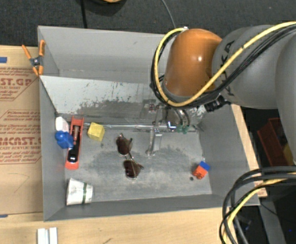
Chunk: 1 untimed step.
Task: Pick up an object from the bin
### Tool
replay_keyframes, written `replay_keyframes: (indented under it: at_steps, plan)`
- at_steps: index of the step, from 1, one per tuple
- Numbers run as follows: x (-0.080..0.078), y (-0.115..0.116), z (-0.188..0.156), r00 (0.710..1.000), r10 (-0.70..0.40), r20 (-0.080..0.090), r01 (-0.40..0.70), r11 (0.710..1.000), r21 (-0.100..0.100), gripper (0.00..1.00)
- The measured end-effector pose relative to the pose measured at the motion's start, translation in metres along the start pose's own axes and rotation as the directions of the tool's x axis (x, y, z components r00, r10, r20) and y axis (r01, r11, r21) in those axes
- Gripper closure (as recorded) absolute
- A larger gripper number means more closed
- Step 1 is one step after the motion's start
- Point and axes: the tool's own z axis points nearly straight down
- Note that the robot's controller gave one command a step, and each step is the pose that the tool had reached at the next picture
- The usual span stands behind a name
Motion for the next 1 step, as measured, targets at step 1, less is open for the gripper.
replay_keyframes:
  at_steps: [1]
  plan:
    - [-0.0015, -0.0002, -0.0049, 1.000, 0.000, 0.007, 0.000, 1.000, 0.000, 0.00]
